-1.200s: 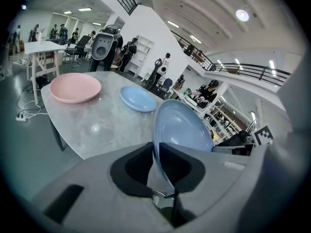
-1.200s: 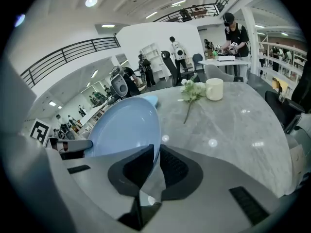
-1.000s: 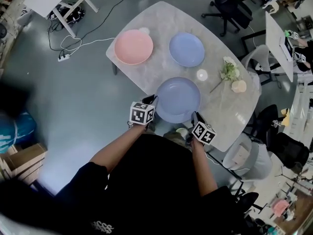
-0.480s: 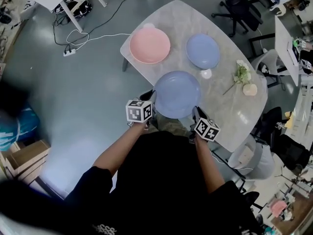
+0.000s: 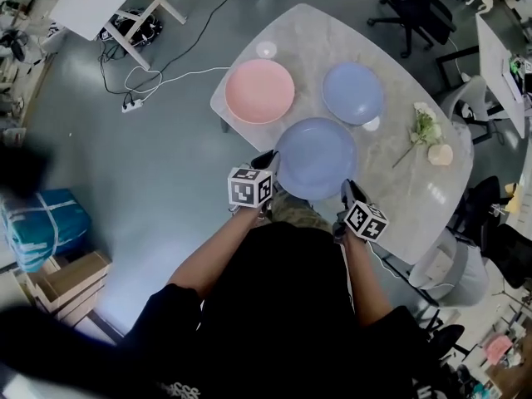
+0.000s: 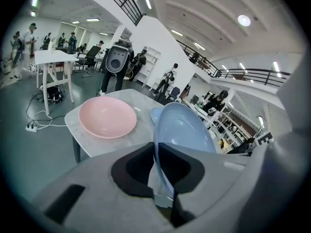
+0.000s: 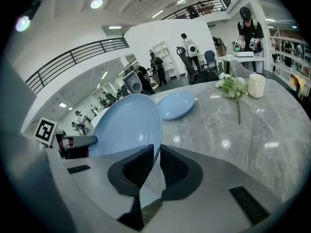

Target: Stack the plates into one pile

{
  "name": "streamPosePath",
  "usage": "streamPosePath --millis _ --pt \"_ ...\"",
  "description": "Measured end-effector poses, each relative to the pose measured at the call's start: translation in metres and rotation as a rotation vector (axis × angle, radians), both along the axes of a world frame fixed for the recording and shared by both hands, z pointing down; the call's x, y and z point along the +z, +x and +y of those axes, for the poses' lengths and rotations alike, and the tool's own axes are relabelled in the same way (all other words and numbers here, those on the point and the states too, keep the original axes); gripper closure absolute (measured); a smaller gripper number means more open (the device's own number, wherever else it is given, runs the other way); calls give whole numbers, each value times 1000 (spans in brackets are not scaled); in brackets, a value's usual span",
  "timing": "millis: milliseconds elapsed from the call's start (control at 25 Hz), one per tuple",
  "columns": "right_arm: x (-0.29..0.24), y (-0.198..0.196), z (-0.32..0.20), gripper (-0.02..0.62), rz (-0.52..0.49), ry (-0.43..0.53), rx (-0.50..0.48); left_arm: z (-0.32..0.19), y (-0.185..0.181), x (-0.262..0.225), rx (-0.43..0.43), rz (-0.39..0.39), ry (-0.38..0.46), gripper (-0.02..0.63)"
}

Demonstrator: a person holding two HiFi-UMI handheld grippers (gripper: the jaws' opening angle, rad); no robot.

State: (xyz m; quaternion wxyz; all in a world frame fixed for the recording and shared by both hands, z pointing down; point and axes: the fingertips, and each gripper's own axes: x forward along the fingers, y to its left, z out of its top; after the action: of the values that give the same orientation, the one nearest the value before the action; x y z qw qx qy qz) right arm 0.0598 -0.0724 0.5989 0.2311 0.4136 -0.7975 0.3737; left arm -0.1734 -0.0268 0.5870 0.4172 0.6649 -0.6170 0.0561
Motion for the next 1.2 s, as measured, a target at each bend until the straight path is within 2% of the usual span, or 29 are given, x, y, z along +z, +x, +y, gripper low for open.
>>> streamPosePath --millis 160,360,680,840,1200 --pt "4 -3 -28 551 -10 -14 66 -43 -5 5 63 -17 -28 563" --pt "22 10 -62 549 4 -57 138 -96 7 18 156 -32 -76 563" --pt "39 28 -113 551 -41 -102 300 -175 26 39 323 -59 -136 563" --pt "58 25 -142 552 -70 -116 342 -213 24 58 394 -100 -145 561" --pt "62 21 -188 552 -80 -91 359 -258 21 77 418 -146 -179 560"
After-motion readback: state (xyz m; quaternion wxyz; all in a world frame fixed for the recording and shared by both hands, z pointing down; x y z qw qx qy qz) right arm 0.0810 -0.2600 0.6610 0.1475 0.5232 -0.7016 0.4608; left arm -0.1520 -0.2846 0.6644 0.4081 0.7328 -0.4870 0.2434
